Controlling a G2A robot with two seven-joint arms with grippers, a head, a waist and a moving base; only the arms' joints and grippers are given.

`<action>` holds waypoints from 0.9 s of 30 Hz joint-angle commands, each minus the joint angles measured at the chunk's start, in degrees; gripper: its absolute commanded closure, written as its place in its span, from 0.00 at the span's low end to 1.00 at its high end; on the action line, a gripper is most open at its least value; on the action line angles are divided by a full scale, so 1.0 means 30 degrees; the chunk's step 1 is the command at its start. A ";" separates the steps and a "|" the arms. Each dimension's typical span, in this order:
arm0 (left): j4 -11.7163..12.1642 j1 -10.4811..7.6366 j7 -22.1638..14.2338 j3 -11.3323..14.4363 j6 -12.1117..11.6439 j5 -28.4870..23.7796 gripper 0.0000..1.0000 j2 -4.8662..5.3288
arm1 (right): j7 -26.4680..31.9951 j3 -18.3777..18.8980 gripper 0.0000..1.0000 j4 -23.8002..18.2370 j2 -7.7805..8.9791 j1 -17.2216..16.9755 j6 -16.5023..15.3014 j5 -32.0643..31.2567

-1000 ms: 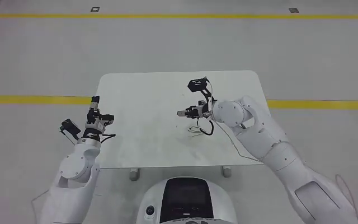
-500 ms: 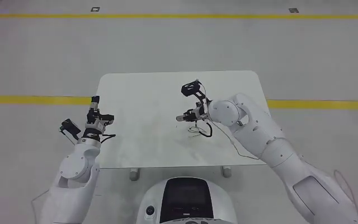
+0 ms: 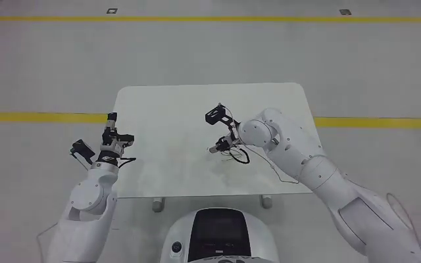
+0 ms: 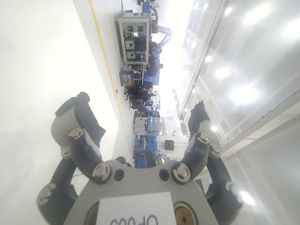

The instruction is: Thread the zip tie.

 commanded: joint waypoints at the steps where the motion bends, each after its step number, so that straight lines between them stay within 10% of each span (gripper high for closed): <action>1: 0.0000 0.0000 0.0000 0.0000 0.0000 0.0000 0.00 0.0000 | 0.0049 -0.0119 0.00 -0.0024 -0.0002 0.0005 -0.0152 -0.0248; 27: 0.0000 0.0000 0.0000 0.0000 0.0000 0.0000 0.00 0.0000 | 0.0483 -0.2283 0.00 0.1742 -0.0777 0.0455 -0.2181 -0.2159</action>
